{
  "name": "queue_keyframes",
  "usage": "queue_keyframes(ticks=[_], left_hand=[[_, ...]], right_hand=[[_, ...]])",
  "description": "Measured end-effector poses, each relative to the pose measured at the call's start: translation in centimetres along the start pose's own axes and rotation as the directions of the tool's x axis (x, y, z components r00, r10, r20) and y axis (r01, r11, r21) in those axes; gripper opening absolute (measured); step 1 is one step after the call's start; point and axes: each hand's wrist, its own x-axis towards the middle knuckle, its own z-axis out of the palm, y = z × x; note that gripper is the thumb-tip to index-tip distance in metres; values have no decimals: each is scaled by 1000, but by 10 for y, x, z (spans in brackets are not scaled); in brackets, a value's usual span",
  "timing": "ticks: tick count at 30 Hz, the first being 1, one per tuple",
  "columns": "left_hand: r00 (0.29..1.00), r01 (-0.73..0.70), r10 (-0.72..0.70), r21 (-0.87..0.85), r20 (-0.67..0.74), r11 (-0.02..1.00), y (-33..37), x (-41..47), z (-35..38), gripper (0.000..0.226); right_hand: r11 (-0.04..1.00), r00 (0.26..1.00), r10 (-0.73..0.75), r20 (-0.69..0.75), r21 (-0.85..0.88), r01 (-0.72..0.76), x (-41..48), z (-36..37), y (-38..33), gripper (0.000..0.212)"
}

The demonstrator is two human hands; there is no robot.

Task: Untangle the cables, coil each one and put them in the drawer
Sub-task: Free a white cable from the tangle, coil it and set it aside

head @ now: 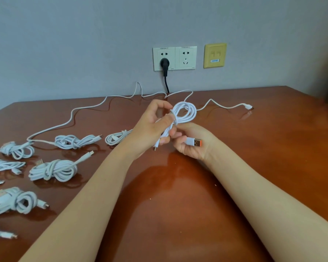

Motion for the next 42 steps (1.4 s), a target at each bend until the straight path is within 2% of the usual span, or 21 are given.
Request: queue_keyframes(ticks=[4,11,14,17,19,21,23,24,25,26,28,33,38,42], left_hand=[[998,14,-14,-1,-60,1000,3,0,2,11],[997,2,2,46,-82,999,-3,4,3,14],[994,-19,30,111,-104,994,-6,6,0,19],[985,-16,50,202,-163,979,-6,8,-6,19],[977,-17,73,267,-200,964,-8,9,-12,19],[969,5,77,329,-235,944,-11,10,-15,20],[964,28,77,389,-253,921,-14,10,-16,22],[963,34,84,421,-257,906,-16,10,-16,24],[960,39,88,442,-265,896,-17,11,-16,25],[957,49,84,441,-278,896,-17,11,-18,26],[954,75,54,411,-294,909,-16,11,-22,26],[977,115,-29,404,-213,907,-18,11,-25,23],[984,129,-74,355,-165,926,-16,9,-19,20],[988,78,-26,338,-155,938,-17,8,-10,22]], right_hand=[[994,999,-28,26,-109,31,-10,4,-5,21],[943,996,-84,-29,-324,70,-19,8,-8,18],[895,989,-132,-60,-437,93,-21,10,-10,19],[801,985,-171,-27,-586,124,-24,12,-14,22],[711,990,-135,44,-691,128,-28,12,-18,19],[523,989,-105,104,-840,144,-32,14,-20,15],[262,978,-170,123,-951,165,-34,18,-19,16],[166,963,-236,128,-971,169,-33,20,-18,17],[127,943,-308,124,-977,170,-33,21,-18,17],[145,921,-372,115,-973,180,-34,21,-19,16],[252,888,-448,104,-938,238,-36,21,-21,14],[521,901,-411,136,-776,355,-37,17,-23,21],[792,914,-402,55,-481,377,-32,7,-24,11],[897,913,-408,-6,-192,399,-25,7,-17,14]])
